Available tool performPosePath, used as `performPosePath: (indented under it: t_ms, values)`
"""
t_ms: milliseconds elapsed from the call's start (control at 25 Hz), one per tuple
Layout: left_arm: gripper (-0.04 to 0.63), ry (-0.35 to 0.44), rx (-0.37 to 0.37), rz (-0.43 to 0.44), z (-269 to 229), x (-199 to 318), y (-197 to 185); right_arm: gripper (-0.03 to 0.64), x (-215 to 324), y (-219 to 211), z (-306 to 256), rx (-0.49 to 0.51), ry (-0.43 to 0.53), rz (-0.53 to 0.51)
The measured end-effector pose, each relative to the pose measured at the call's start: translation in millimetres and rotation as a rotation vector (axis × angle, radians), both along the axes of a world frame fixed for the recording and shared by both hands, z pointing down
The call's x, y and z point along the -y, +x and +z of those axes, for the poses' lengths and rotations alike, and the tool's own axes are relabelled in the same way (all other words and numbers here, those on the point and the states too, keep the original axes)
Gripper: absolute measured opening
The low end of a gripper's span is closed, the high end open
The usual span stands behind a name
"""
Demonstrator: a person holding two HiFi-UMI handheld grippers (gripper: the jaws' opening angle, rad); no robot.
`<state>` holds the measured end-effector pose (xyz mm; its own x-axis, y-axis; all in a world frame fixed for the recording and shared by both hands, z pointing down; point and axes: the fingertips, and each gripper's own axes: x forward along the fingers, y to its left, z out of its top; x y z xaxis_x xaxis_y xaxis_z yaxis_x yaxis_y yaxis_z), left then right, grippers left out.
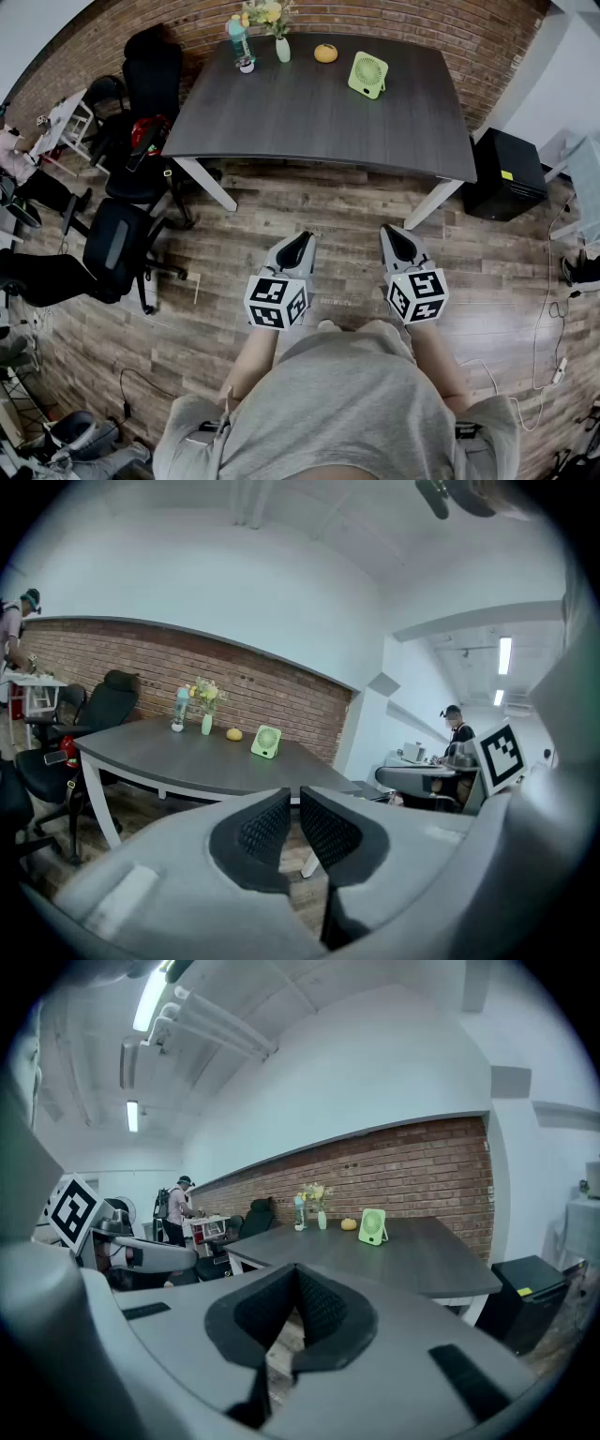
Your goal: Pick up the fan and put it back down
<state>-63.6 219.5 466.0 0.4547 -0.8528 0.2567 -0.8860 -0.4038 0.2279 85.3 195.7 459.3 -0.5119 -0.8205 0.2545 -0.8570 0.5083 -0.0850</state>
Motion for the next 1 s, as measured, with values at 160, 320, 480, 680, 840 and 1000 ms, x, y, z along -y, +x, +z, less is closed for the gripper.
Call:
performPosePath:
  t_ms: [160, 320, 480, 680, 840, 1000]
  values:
    - [0.041, 0.011, 0.004, -0.020, -5, -11, -9, 0.002, -16, -10, -10, 0.008, 0.022, -0.010]
    - [0.041, 0.006, -0.004, -0.033, -5, -20, -13, 0.002, -30, -18, -12, 0.016, 0.031, -0.016]
    - [0.041, 0.006, 0.001, -0.019, -5, -25, -10, 0.002, -36, -22, -10, 0.026, 0.027, -0.026]
    - [0.041, 0.002, 0.022, -0.005, -4, -27, -12, 0.002, -39, -30, -6, 0.029, 0.017, -0.036]
    - [0.041, 0.006, 0.029, 0.009, -7, -24, -16, 0.002, -36, -37, -3, 0.049, 0.008, -0.044]
    - [0.041, 0.000, 0.039, 0.020, -5, -26, -25, 0.002, -34, -41, -1, 0.073, 0.004, -0.016]
